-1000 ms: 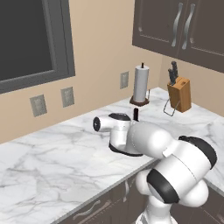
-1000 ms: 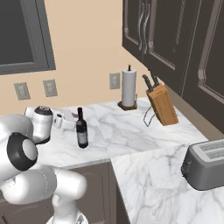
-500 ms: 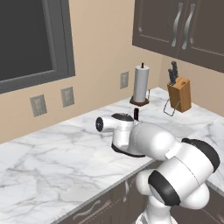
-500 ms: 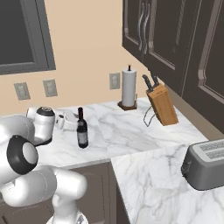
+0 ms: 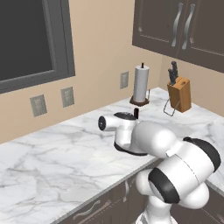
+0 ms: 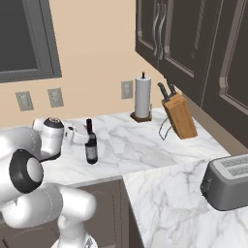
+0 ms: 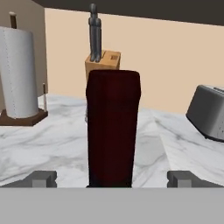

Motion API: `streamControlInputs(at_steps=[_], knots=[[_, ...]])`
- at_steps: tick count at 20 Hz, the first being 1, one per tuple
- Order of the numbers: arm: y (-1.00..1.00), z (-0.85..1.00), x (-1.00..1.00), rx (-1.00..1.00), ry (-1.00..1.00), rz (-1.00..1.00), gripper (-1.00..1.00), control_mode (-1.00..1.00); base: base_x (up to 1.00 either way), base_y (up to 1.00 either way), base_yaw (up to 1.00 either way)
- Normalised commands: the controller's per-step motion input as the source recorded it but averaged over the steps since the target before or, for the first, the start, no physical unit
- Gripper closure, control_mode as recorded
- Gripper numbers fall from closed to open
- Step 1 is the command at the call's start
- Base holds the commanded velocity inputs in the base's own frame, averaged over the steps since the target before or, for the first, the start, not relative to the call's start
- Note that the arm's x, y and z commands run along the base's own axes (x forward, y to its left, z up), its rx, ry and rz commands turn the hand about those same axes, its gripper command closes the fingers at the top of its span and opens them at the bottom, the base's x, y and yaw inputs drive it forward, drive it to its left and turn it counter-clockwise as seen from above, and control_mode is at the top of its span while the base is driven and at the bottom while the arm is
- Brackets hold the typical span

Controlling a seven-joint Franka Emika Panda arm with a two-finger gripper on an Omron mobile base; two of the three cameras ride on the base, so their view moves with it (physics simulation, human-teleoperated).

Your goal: There is a wine glass and glass cup on the dining counter. Place the wine bottle next to the wine glass and the juice bottle next to the glass cup.

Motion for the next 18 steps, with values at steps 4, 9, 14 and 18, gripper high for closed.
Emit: streamControlInputs(at_steps=[4,9,14,18], knots=[[-0.04,-0.01,0.11,0.0,0.0,0.01,-1.0,-1.0,0.0,0.0,0.0],[0.0,0.0,0.03,0.0,0.0,0.03,1.0,-1.0,0.0,0.0,0.0],[-0.01,0.0,0.0,0.0,0.0,0.04,1.0,-1.0,0.0,0.0,0.0],[0.05,0.14,-0.09,0.02,0.0,0.07,1.0,-1.0,0.0,0.0,0.0]])
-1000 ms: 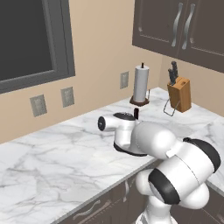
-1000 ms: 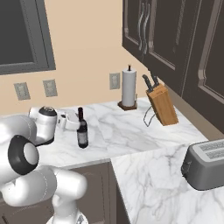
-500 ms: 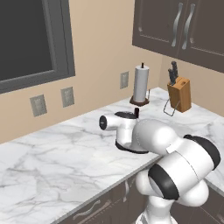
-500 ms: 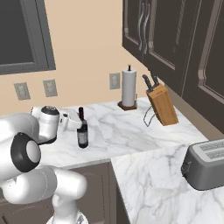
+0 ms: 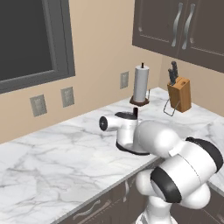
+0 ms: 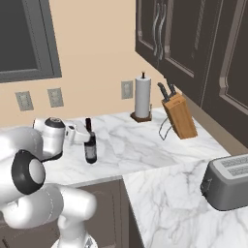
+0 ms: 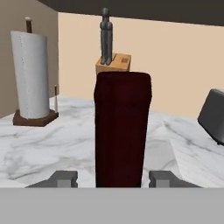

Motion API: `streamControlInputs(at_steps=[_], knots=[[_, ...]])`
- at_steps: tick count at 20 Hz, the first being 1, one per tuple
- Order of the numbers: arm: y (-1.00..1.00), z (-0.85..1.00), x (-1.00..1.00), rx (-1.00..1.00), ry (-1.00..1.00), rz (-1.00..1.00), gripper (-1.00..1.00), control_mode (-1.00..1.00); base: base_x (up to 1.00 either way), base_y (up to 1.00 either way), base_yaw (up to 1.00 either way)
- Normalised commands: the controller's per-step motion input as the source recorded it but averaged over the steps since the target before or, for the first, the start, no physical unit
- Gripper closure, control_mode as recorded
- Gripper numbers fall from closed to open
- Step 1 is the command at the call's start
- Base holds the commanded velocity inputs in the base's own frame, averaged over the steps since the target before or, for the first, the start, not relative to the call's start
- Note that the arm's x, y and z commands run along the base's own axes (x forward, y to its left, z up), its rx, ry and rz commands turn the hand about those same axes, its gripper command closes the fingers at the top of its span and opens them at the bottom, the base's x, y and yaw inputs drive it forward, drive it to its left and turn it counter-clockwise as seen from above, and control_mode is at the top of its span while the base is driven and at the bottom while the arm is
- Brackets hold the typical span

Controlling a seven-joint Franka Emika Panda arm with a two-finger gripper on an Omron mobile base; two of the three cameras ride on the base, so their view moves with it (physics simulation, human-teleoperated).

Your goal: There is a wine glass and glass cup on the dining counter. Place the wine bottle next to the wine glass and the juice bottle next to the glass cup.

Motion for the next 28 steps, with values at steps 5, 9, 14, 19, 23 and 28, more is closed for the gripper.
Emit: streamControlInputs(at_steps=[5,9,14,19,23,28], knots=[[0.17,0.42,-0.14,0.02,0.0,0.1,1.0,-1.0,0.0,0.0,0.0],[0.18,0.52,-0.3,0.01,0.0,0.05,1.0,-1.0,0.0,0.0,0.0],[0.14,0.47,-0.38,0.02,0.0,0.0,1.0,-1.0,0.0,0.0,0.0],[0.16,0.3,-0.5,0.0,0.0,0.0,1.0,-1.0,0.0,0.0,0.0],[0.08,0.25,-0.47,0.0,0.0,0.0,1.0,-1.0,0.0,0.0,0.0],[0.06,0.2,-0.4,0.0,0.0,0.0,1.0,-1.0,0.0,0.0,0.0]])
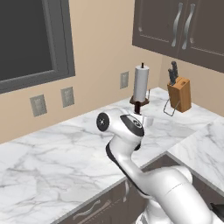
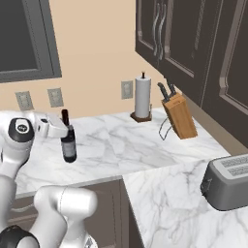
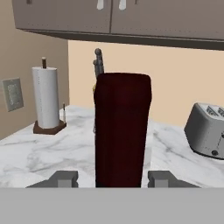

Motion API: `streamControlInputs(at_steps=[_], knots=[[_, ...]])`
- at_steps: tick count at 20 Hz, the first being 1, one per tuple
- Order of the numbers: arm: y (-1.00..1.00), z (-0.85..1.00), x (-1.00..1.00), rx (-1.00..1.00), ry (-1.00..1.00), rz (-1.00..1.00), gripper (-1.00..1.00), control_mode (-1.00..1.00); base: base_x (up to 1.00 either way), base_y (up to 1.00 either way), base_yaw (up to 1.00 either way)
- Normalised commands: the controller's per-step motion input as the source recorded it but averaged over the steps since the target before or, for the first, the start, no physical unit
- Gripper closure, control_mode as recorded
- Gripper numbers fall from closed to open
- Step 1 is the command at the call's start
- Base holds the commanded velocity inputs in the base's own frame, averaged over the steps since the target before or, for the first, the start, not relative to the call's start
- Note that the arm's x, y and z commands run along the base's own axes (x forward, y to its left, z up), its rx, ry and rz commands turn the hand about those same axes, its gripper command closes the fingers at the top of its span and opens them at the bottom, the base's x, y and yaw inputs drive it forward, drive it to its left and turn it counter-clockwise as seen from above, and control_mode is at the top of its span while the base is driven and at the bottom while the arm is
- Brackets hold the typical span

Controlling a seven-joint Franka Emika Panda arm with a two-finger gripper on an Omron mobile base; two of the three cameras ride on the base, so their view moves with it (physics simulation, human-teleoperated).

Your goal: There is a wine glass and glass cup on the dining counter. Place the wine bottle next to the wine glass and the juice bottle next to the glass cup.

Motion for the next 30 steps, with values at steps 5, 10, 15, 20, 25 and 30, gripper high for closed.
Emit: streamControlInputs(at_steps=[5,10,15,20,25,30], knots=[[0.0,0.04,-0.11,0.0,0.0,0.0,1.0,-1.0,0.0,0.0,0.0],[0.0,0.0,0.0,0.0,0.0,0.0,1.0,-1.0,0.0,0.0,0.0],[0.0,0.0,0.0,0.0,0.0,0.0,1.0,-1.0,0.0,0.0,0.0],[0.0,0.0,0.0,0.0,0.0,0.0,1.0,-1.0,0.0,0.0,0.0],[0.0,0.0,0.0,0.0,0.0,0.0,1.0,1.0,-0.13,0.01,0.0],[0.0,0.0,0.0,0.0,0.0,0.0,1.0,1.0,-0.72,0.06,0.0]])
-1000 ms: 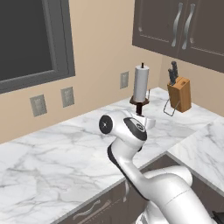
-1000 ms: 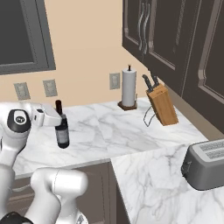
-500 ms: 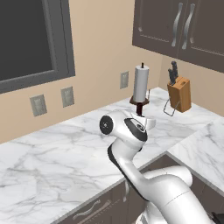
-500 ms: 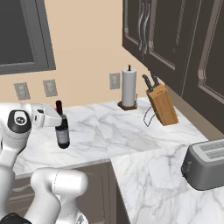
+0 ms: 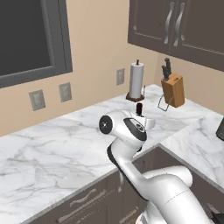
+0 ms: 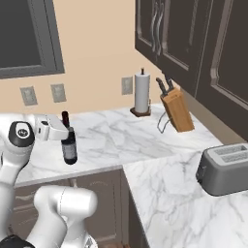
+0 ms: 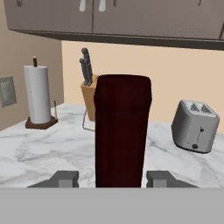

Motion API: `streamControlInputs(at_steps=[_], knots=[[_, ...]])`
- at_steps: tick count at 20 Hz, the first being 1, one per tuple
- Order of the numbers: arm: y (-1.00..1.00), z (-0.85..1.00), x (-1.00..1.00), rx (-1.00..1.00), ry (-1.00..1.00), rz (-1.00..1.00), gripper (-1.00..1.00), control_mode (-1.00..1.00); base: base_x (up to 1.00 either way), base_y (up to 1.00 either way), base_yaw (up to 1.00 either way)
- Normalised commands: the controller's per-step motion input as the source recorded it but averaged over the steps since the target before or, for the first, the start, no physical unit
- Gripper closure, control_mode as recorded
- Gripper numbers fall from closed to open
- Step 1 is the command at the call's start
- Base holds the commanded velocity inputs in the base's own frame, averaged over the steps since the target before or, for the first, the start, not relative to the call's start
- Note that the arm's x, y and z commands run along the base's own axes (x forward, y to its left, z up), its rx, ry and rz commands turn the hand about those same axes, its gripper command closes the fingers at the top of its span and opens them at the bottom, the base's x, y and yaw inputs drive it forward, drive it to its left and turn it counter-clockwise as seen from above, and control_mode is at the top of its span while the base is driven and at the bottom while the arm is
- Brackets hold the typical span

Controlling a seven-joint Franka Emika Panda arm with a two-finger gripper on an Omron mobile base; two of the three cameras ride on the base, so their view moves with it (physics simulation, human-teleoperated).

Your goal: There is a wine glass and glass cup on the dining counter. Place the wine bottle next to the wine glass and the juice bottle next to the glass cup.

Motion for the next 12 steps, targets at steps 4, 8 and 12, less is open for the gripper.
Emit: streamControlInputs(at_steps=[4,8,12], knots=[[0.0,0.0,0.0,0.0,0.0,0.0,1.0,1.0,-0.83,0.14,0.0],[0.0,0.0,0.0,0.0,0.0,0.0,1.0,1.0,-0.73,0.18,0.12],[0.0,0.0,0.0,0.0,0.0,0.0,1.0,1.0,-0.19,0.33,0.66]])
